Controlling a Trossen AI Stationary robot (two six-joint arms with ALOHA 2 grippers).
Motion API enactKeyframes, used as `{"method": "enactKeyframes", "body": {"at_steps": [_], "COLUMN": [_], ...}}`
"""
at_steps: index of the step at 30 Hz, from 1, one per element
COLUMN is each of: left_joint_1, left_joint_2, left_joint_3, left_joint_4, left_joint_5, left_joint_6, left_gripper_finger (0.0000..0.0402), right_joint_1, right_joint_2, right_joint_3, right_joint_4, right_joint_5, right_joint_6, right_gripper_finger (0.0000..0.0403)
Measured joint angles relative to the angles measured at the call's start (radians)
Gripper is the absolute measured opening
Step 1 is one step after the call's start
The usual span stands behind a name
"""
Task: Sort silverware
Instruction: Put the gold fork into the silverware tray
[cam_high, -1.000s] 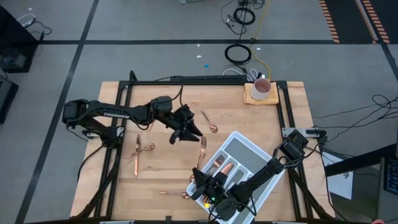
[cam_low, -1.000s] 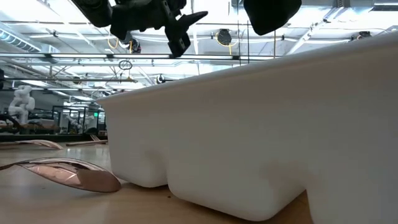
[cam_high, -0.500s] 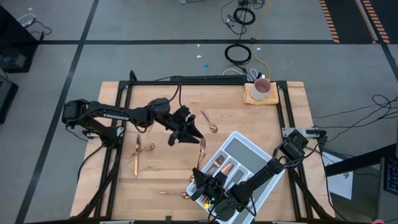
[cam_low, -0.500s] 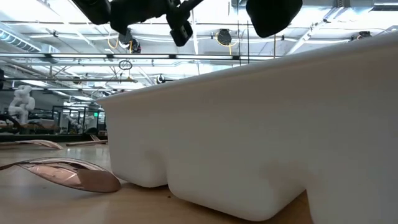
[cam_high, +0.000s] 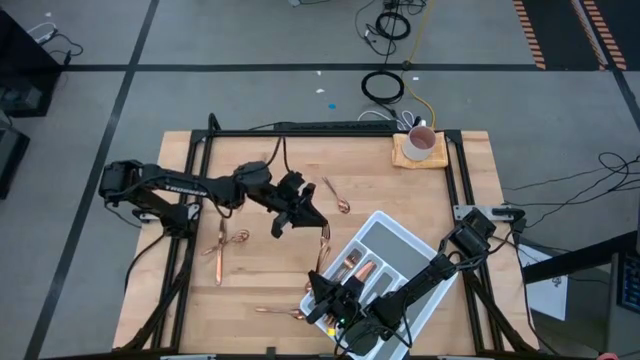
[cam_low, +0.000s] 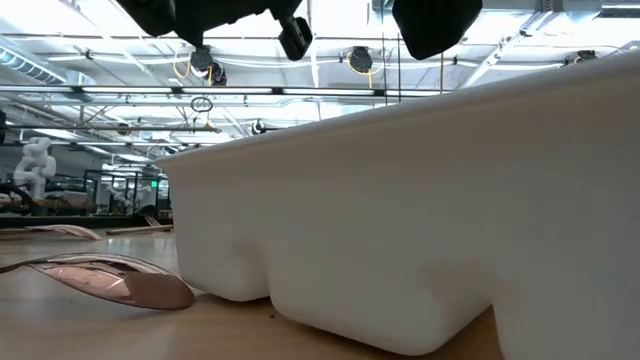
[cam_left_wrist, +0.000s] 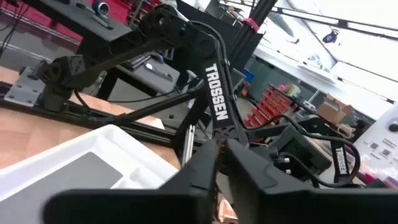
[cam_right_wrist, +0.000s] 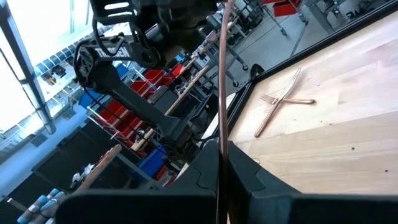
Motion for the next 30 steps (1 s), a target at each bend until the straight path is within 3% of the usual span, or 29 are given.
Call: {"method": "enactKeyframes", "body": {"at_steps": [3, 18, 26, 30], "left_joint_1": [-0.002, 0.007, 0.064, 0.1], "left_joint_2": [0.009, 0.02, 0.02, 0.02], "left_joint_3": [0.0, 0.0, -0.002, -0.002], "left_joint_4": [-0.011, 0.029, 0.004, -0.021], "left_joint_5": [0.003, 0.001, 0.031, 0.034], "left_joint_6": [0.002, -0.002, -0.013, 0.0], "left_gripper_finger": [0.0009, 0.0002, 0.0001, 0.0], "right_joint_1": [0.001, 0.003, 0.017, 0.04], "right_joint_2": [0.0, 0.001, 0.0, 0.0], "right_joint_3": [0.0, 0.001, 0.001, 0.001], "right_joint_4": [-0.001, -0.05, -0.079, -0.186], "right_joint_5": [-0.007, 0.01, 0.013, 0.048], "right_joint_6": [0.002, 0.025, 0.032, 0.135], "right_gripper_finger": [0.0, 0.0007, 0.0099, 0.0154]}}
